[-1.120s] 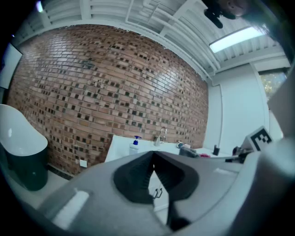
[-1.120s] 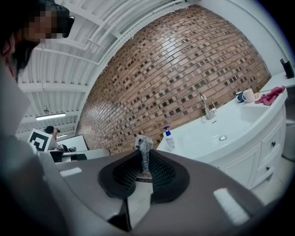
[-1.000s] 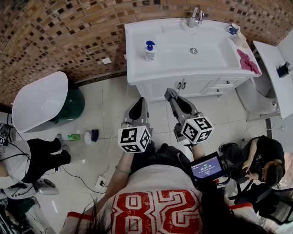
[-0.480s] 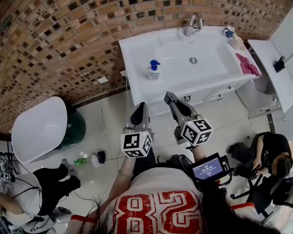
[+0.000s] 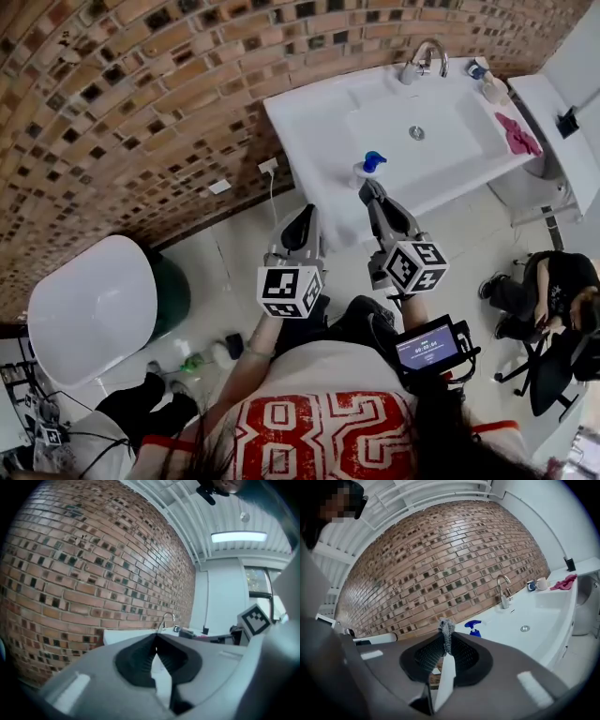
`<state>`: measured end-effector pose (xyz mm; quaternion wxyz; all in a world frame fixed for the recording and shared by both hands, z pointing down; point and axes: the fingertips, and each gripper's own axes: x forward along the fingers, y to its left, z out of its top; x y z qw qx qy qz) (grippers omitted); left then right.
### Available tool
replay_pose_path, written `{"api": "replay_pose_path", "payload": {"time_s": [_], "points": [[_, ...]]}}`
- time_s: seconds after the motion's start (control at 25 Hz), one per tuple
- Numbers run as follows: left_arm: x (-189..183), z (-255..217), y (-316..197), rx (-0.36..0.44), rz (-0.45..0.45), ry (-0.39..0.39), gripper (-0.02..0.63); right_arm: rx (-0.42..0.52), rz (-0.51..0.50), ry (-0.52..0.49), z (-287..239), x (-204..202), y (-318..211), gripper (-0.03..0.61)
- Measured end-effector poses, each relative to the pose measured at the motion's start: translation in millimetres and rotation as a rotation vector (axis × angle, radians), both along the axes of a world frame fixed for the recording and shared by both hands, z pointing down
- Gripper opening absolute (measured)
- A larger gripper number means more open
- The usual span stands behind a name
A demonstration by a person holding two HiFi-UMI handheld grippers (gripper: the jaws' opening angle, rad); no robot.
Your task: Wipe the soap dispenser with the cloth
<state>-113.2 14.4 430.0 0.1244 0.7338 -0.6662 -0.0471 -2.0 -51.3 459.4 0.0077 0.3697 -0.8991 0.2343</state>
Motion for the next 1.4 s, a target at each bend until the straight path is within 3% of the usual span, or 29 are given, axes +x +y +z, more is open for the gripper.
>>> {"api": "replay_pose_path", "payload": {"time_s": [0.24,0.4,0.52,0.64,0.84,1.24,1.4], "points": [[-9,8,-15,-0.010,0.068,0.047,0.003,-0.053,0.117,0.056,2,6,-27,0.051],[-15,9,-28,-0.007,0.092,0.048,0.003,-0.101,0.142,0.031,-1,6,-47,0.051],[-22,7,-36,-0.005,0.094,0.058,0.003,-0.176,0.137,-0.003,-2,3,-62,0.051],[-30,7,-47,-0.005,0.079,0.071,0.003,-0.249,0.125,0.026,6,-2,-72,0.051],[-26,0,-64,0.013,0.090,0.072,0.003,-0.306,0.088,0.021,11,-10,-78,0.051],[-13,6,-76,0.000,0.117,0.069,0.003,-0.319,0.165,-0.027,14,33,-85,0.051],[-7,8,-77,-0.007,0.127,0.066,0.004,-0.239,0.160,-0.039,3,43,-83,0.051]]}}
